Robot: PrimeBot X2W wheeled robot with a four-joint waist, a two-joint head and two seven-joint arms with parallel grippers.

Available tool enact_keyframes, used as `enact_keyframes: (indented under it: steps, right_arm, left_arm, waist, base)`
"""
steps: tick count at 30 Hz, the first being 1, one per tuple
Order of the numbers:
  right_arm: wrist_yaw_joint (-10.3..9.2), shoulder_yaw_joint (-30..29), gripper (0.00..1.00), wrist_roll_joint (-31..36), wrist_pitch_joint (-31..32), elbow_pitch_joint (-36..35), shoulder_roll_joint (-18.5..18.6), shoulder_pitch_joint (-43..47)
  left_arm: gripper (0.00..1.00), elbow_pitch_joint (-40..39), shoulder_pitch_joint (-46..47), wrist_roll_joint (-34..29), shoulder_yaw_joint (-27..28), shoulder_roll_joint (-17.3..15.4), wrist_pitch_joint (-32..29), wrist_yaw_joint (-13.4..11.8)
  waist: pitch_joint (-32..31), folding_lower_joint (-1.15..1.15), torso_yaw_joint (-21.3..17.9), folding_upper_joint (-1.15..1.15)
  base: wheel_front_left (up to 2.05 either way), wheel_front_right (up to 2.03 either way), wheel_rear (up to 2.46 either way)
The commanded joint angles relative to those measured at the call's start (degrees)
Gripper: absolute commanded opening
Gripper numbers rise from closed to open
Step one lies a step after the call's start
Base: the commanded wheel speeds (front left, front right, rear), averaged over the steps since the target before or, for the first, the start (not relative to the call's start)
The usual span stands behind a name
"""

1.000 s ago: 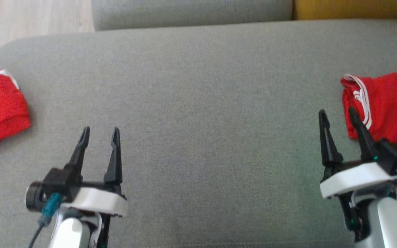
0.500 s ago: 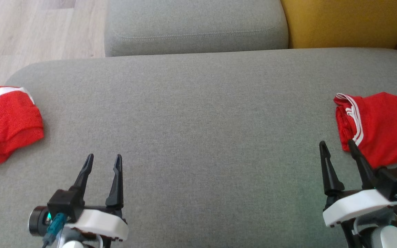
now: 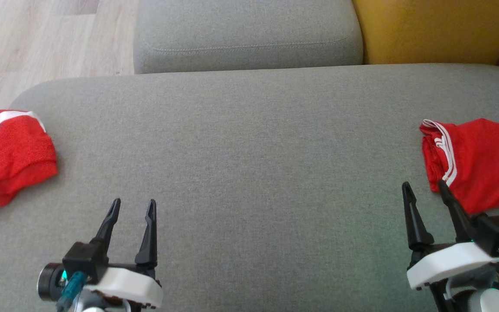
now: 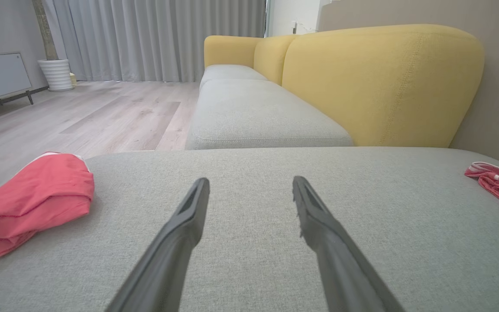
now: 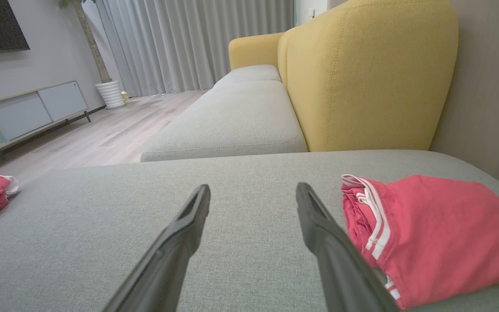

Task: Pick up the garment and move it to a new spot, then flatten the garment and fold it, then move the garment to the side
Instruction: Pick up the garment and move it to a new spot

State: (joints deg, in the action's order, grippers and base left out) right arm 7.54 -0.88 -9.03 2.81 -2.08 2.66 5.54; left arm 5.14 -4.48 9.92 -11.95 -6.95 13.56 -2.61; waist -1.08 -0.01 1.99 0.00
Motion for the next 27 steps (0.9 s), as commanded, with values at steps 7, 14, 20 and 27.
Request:
enact_keyframes:
  steps: [7,14,20,27]
  right_arm:
    - [-0.05,0.7,1.00,-0.2,0.1,-2.6,0.2,-1.5]
    - [-0.05,0.3,1.00,-0.2,0.2,-2.8,0.2,-1.5]
    - [-0.05,-0.2,1.00,0.0,0.4,-3.0,0.2,-1.2]
    - [-0.05,-0.3,1.00,0.1,0.7,-4.1,0.2,-0.4]
  left_arm:
    - [1.00,-2.1,2.1,0.7,1.6,-0.8,0.0,-0.9]
    - [1.00,-2.0,2.5,0.8,1.4,-0.9,0.1,-1.1]
    - [1.00,-1.8,3.1,1.1,1.4,-0.9,0.2,-1.3]
    - [1.00,-1.5,4.2,1.6,1.1,-0.5,0.6,-1.3]
  waist:
    - [0.1,0.01,0.0,0.00]
    - [0.3,0.01,0.2,0.00]
    - [0.4,0.01,0.9,0.00]
    - [0.5,0.01,4.7,0.00]
  base:
    - [0.00,0.00,0.00]
    - [0.00,0.00,0.00]
    - [0.00,0.00,0.00]
    - [0.00,0.00,0.00]
